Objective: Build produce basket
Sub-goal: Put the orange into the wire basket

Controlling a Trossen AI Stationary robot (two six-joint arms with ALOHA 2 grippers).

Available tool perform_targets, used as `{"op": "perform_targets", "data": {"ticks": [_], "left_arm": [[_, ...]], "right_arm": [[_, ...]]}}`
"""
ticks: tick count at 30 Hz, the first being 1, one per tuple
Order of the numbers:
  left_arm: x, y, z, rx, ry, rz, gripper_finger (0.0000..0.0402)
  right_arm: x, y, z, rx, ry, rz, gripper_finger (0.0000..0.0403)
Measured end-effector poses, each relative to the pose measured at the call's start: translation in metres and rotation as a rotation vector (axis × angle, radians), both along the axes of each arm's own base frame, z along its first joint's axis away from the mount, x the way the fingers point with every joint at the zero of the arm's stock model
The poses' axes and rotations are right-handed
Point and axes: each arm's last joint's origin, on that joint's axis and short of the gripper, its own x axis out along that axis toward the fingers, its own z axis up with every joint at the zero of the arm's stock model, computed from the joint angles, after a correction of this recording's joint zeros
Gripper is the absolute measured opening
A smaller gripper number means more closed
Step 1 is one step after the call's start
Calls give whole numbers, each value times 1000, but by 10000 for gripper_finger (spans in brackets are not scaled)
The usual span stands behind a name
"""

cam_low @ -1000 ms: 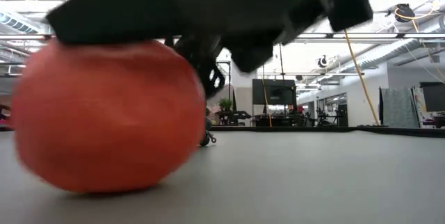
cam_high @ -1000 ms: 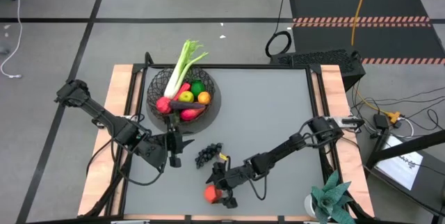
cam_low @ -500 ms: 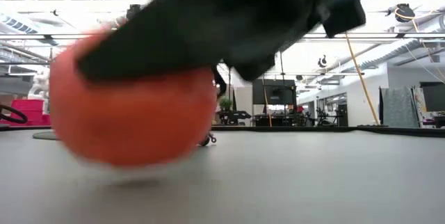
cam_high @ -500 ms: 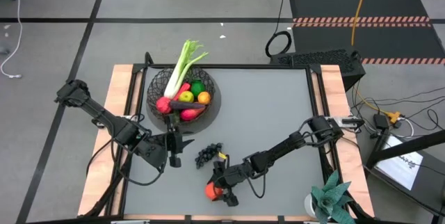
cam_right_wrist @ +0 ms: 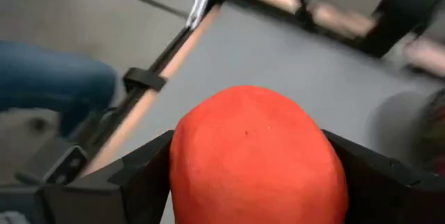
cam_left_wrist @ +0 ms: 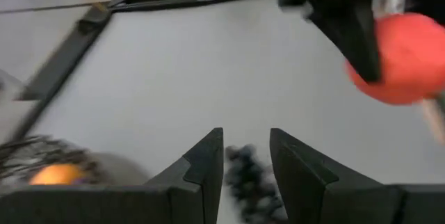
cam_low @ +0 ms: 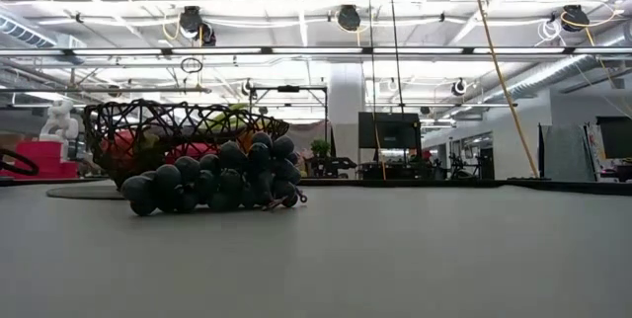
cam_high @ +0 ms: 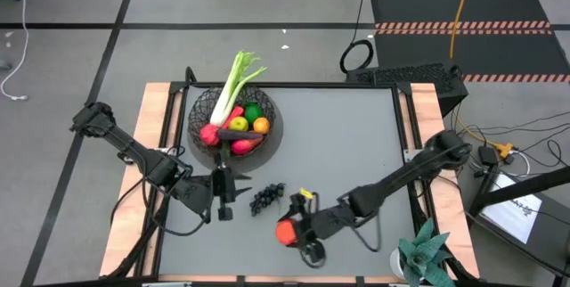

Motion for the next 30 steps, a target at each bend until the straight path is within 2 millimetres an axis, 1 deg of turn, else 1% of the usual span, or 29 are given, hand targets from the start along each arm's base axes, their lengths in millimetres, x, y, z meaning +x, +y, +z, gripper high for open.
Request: {"op": "perform_targets", "data": {"ticks": [3,6,8,11,14,20,30], "left_arm": [[2,-6,4,-61,-45,-37,120],[3,-11,7,-98,-78,-50,120],[2,-14,8,-121,-95,-55,120],[0,-18,9,-152,-107,-61,120],[-3,-23,10,-177,-117,-71,120],[-7,-31,11,-188,-126,-104,120],[-9,-33,11,-162,-123,-128,120]], "right_arm": [[-20,9,21,-175,-89,-18,313],[-36,18,35,-385,-177,-46,313],[-44,24,40,-537,-216,-73,313],[-52,30,42,-747,-232,-81,313],[-56,33,43,-885,-231,-68,313],[-56,33,43,-970,-227,-27,313],[-56,33,43,-950,-233,-38,313]]}}
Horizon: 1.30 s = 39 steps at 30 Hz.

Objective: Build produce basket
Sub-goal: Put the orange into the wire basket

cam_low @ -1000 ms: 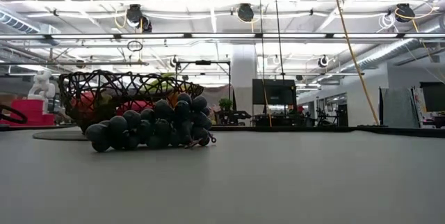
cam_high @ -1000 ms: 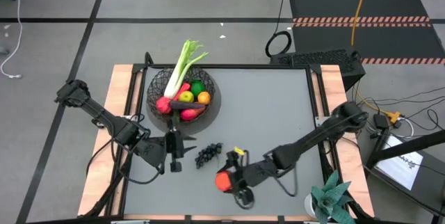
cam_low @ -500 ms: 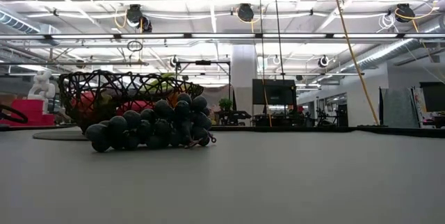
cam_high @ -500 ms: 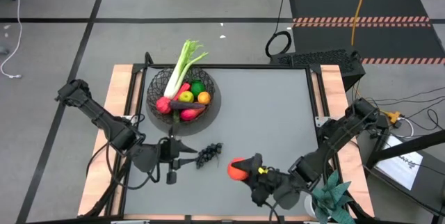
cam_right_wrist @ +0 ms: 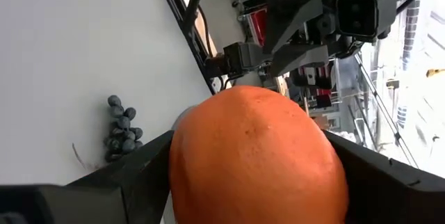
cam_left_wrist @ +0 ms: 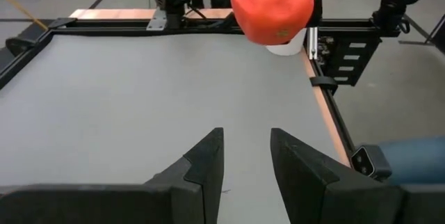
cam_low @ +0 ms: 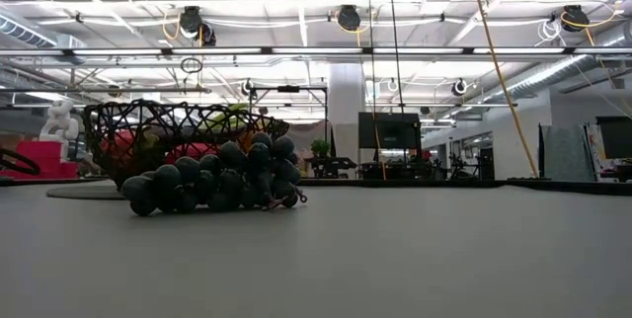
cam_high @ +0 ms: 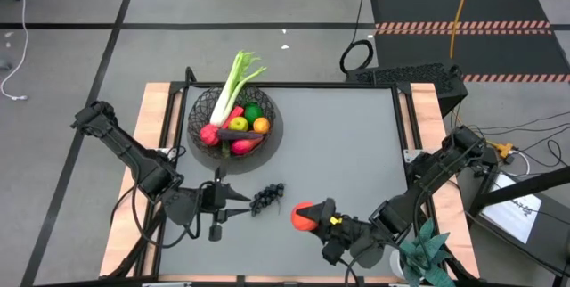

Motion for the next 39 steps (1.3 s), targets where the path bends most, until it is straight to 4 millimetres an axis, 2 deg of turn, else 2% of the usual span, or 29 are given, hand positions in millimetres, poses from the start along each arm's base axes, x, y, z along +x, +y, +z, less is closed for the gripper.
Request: {"op": "perform_targets", "data": {"ticks": [8,17,25,30,35,39], "left_arm": [[1,0,2,60,-19,-29,120],[5,-3,12,187,-122,-98,120],[6,-3,16,341,-169,-146,120],[6,-4,18,414,-193,-171,120],[7,-4,20,397,-214,-165,120],[7,-4,20,323,-213,-141,120]], "right_arm": [[2,2,6,209,-94,-42,313],[6,0,23,666,-342,-171,313],[8,-2,30,1069,-471,-229,313],[11,-5,30,1248,-481,-232,313],[18,-9,31,1338,-418,-159,313],[19,-10,30,1243,-403,-148,313]]}}
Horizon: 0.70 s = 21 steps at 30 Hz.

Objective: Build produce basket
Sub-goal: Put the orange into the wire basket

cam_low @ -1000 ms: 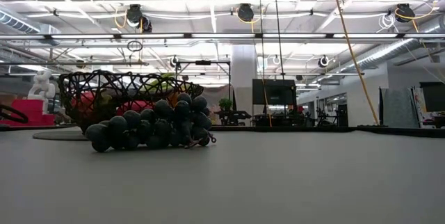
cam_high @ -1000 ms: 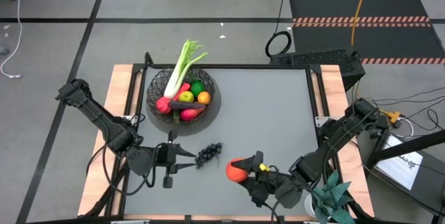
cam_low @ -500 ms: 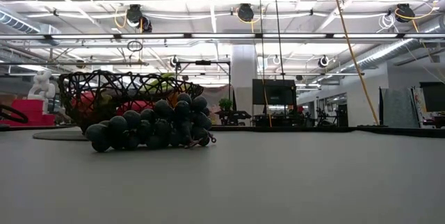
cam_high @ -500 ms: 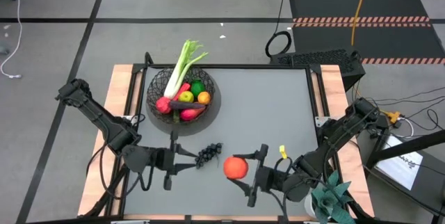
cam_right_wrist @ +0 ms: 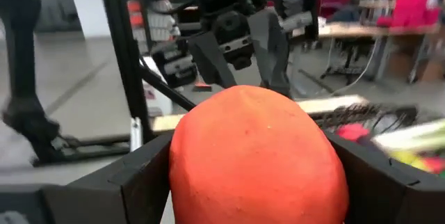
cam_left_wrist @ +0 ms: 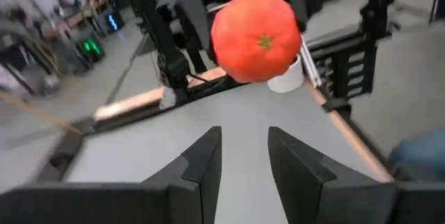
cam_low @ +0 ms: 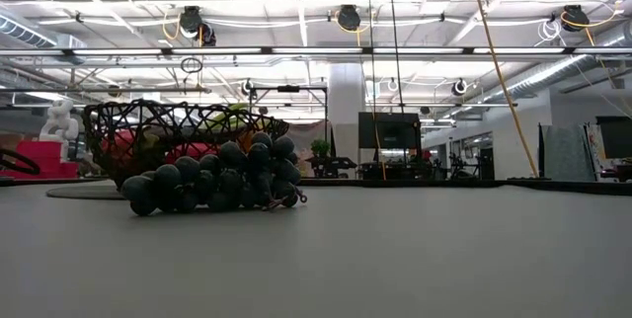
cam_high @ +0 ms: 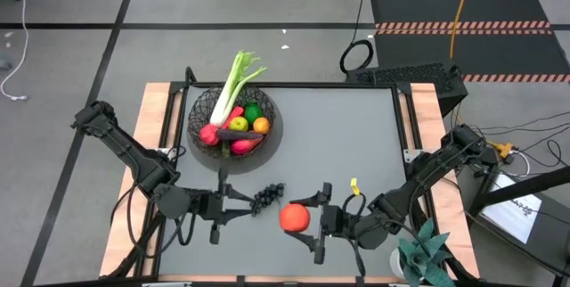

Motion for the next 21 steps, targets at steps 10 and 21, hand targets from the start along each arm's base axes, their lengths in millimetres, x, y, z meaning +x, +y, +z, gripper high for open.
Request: {"op": "perform_targets", "data": {"ticks": [10,21], "left_arm": [[1,0,3,-370,-8,89,129],[32,-13,-15,-491,-73,154,301]], "right_arm": [[0,-1,0,-376,57,25,313],[5,-1,-8,-714,132,44,313]]}}
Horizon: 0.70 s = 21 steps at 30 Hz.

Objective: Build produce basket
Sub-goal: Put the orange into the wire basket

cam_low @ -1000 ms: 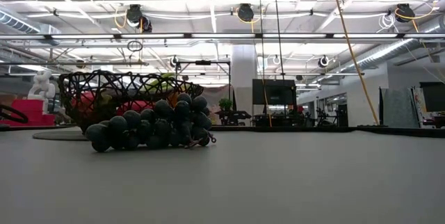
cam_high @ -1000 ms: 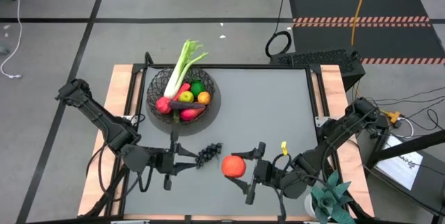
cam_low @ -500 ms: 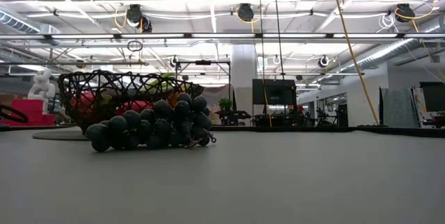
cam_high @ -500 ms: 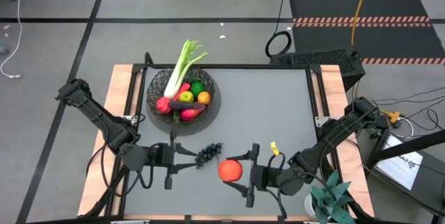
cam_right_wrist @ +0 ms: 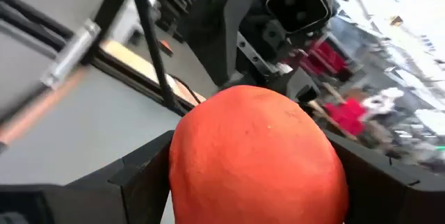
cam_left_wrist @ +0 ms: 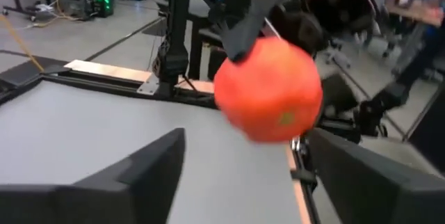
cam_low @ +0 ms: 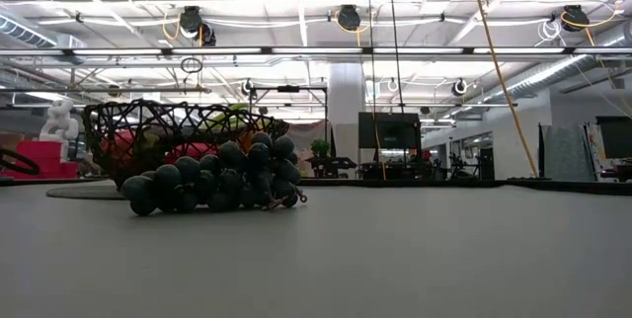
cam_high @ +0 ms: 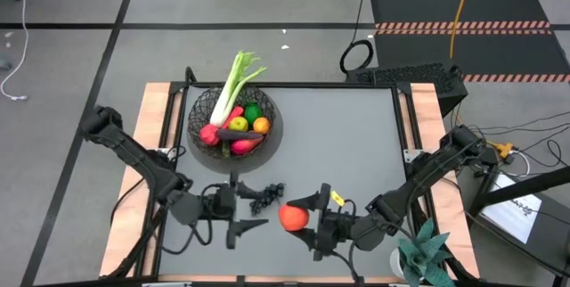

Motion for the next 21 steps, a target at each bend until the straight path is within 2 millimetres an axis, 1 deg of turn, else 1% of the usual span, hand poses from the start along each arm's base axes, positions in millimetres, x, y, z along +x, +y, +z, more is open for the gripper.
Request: {"op": "perform_targets", "data": {"ticks": [4,6,7,11,18,21], "left_arm": [[11,0,-3,-44,-38,23,372],[16,0,-7,-49,-45,31,392],[19,0,-8,-53,-50,35,394],[30,6,-11,-74,-79,69,381],[44,11,-18,-87,-100,19,385],[51,14,-23,-85,-93,27,375]], "right_arm": [[2,-2,-5,-91,22,-72,313],[3,-5,-5,-102,26,-90,313],[3,-5,-5,-103,27,-93,313],[6,-9,-5,-111,33,-104,313],[9,-15,-7,-100,43,-121,313],[10,-16,-7,-85,40,-124,313]]}}
